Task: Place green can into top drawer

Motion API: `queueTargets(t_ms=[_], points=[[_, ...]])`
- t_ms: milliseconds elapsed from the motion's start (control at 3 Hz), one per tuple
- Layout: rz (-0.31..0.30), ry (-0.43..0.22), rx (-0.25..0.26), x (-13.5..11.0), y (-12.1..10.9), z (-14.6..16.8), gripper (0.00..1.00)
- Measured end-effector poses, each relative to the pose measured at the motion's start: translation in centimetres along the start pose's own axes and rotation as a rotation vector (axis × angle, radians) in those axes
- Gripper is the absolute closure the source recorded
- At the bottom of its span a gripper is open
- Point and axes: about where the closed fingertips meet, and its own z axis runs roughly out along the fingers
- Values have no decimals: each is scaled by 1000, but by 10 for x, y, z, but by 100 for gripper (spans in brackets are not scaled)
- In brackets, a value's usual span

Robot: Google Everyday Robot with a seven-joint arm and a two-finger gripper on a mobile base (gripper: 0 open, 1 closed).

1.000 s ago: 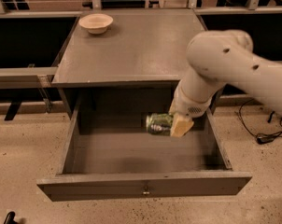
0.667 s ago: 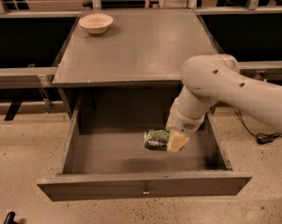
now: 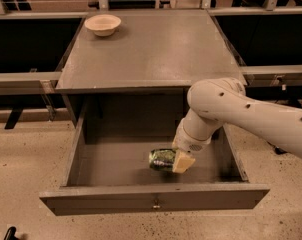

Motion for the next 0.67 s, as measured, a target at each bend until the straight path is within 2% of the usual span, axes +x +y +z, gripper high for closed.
queueTargets(t_ms=[667], points=[[0, 0, 0, 0, 0, 0, 4]])
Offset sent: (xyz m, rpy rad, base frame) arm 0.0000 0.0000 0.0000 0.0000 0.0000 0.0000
